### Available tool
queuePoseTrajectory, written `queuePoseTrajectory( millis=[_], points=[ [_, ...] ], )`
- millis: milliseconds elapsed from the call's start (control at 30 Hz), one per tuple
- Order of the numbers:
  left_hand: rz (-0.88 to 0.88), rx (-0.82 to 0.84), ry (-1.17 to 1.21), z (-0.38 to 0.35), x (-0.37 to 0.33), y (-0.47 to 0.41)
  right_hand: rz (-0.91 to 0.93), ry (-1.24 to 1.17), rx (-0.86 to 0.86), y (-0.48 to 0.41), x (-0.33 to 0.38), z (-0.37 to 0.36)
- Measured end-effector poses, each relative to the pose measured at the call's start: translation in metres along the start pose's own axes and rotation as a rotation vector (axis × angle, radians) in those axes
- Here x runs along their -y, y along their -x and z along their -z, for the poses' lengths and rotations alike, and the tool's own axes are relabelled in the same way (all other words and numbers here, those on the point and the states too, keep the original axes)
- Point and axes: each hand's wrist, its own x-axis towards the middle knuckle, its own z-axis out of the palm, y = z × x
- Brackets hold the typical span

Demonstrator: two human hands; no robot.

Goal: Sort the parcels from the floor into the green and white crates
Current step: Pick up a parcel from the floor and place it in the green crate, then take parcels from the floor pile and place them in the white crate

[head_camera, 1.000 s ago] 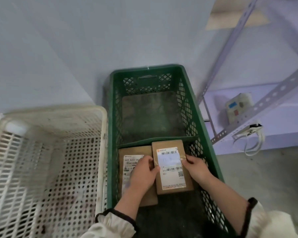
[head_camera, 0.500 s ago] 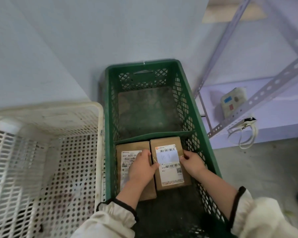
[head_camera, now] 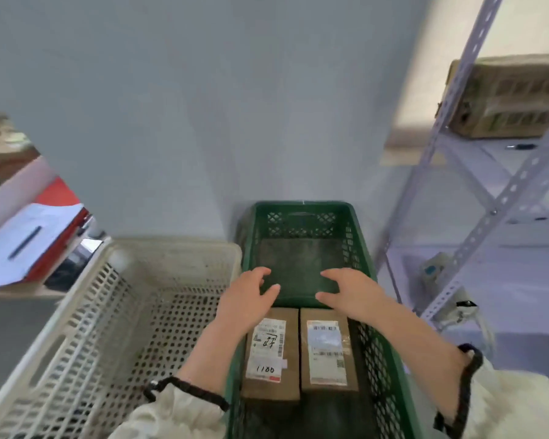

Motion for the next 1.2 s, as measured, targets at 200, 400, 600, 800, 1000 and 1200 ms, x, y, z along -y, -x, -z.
queuePoseTrajectory(
  millis=[200,400,600,800,1000,1200],
  points=[
    [0.196,-0.258,-0.16,0.058,0.022,0.09,0.268,0.111,0.024,0.018,0.064,0.014],
    [0.494,-0.523,-0.109,0.085,0.09,0.241,0.557,0.251,0.119,0.047,0.151,-0.024],
    [0.899,-0.71,-0.094,0.081,0.137,0.431,0.867,0.349,0.25,0.115,0.256,-0.098],
    [1.295,-0.857,0.006,0.032,0.147,0.64,1.159,0.497,0.395,0.251,0.355,-0.208],
    [1.58,-0.96,0.121,-0.043,0.123,0.84,1.38,0.506,0.636,0.432,0.412,-0.331],
    [1.853,-1.106,0.272,-0.125,0.086,0.969,1.504,0.56,0.885,0.57,0.416,-0.441]
  ],
)
